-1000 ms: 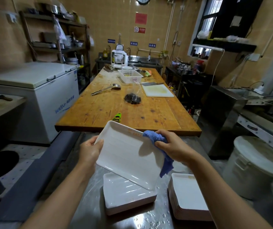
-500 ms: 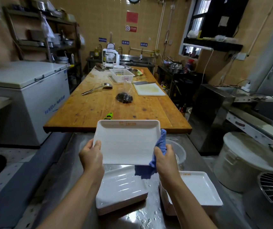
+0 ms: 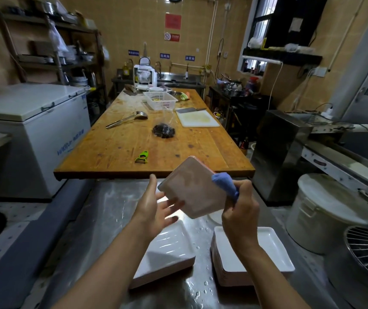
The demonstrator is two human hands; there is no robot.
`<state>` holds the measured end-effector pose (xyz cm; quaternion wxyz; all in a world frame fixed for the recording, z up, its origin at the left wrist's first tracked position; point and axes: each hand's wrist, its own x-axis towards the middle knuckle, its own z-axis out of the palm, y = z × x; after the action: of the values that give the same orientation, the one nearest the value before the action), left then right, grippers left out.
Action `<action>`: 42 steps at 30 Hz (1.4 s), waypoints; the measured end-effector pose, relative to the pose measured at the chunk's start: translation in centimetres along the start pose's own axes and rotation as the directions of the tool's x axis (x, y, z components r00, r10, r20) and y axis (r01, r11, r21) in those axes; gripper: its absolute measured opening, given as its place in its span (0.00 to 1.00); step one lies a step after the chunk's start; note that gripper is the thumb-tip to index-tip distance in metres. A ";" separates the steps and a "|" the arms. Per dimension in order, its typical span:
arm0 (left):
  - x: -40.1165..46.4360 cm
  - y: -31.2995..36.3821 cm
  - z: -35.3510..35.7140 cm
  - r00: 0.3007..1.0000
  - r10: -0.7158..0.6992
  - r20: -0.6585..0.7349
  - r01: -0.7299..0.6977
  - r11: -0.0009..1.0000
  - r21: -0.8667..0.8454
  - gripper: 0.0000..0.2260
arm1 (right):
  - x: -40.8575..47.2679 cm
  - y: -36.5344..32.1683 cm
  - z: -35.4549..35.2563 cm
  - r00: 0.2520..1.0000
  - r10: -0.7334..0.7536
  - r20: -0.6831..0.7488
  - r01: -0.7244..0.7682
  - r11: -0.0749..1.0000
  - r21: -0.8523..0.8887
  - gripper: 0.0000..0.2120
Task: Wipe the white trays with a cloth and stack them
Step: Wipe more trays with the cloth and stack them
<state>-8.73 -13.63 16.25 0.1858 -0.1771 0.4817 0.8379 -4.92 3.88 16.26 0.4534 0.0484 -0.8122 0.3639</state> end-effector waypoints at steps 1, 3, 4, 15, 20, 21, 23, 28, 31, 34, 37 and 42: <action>-0.3 0.5 0.4 0.995 -0.045 0.089 0.049 0.997 -0.052 0.32 | -0.3 0.0 0.0 0.995 -0.095 0.019 0.095 0.995 0.005 0.05; -0.6 1.5 0.9 0.982 -0.093 0.162 0.116 0.984 -0.136 0.32 | -0.7 0.1 -0.2 0.963 -0.259 0.078 0.254 0.965 0.071 0.05; -0.7 1.8 0.9 0.982 -0.109 0.153 0.135 0.975 -0.174 0.29 | -0.9 0.0 -0.3 0.942 -0.317 0.108 0.303 0.945 0.123 0.06; -0.2 -1.1 -2.1 0.943 0.230 0.240 -0.151 0.940 -0.306 0.13 | -4.4 0.5 -0.4 0.732 -0.244 0.637 0.224 0.968 0.114 0.26; -0.7 -1.6 -2.2 0.913 0.281 0.296 -0.216 0.948 -0.231 0.13 | -2.9 -1.2 2.0 0.689 -0.170 0.704 0.188 0.981 0.053 0.23; -0.8 -1.6 -2.1 0.910 0.277 0.309 -0.214 0.951 -0.222 0.14 | -2.3 -1.4 2.5 0.689 -0.148 0.710 0.172 0.984 0.038 0.24; -1.1 -1.8 -2.1 0.903 0.266 0.337 -0.199 0.955 -0.221 0.17 | -1.0 -1.4 3.5 0.688 -0.122 0.716 0.172 0.985 0.003 0.24; -1.4 -1.9 -2.5 0.889 0.241 0.389 -0.198 0.969 -0.149 0.18 | 2.8 -1.3 5.4 0.728 -0.093 0.679 0.170 0.984 -0.047 0.23; -1.7 -2.2 -3.0 0.878 0.227 0.422 -0.189 0.973 -0.130 0.16 | 4.0 -0.3 5.7 0.746 0.032 0.666 0.056 0.992 -0.111 0.21; -1.8 -2.5 -3.3 0.878 0.228 0.422 -0.179 0.972 -0.152 0.16 | 3.4 0.5 5.3 0.723 0.141 0.676 -0.115 0.990 -0.083 0.19; -1.6 -3.0 -3.3 0.893 0.233 0.385 -0.163 0.965 -0.206 0.15 | 2.2 0.6 4.9 0.748 0.151 0.646 -0.144 0.987 -0.064 0.20; -0.8 -3.2 -3.2 0.922 0.284 0.262 -0.205 0.934 -0.291 0.12 | -0.9 0.6 4.4 0.714 0.255 0.652 -0.265 0.960 -0.085 0.22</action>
<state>-6.15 -15.02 12.74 0.1250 -0.0087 0.3534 0.9271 -7.71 1.31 13.82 0.0828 0.0618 -0.9152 0.3896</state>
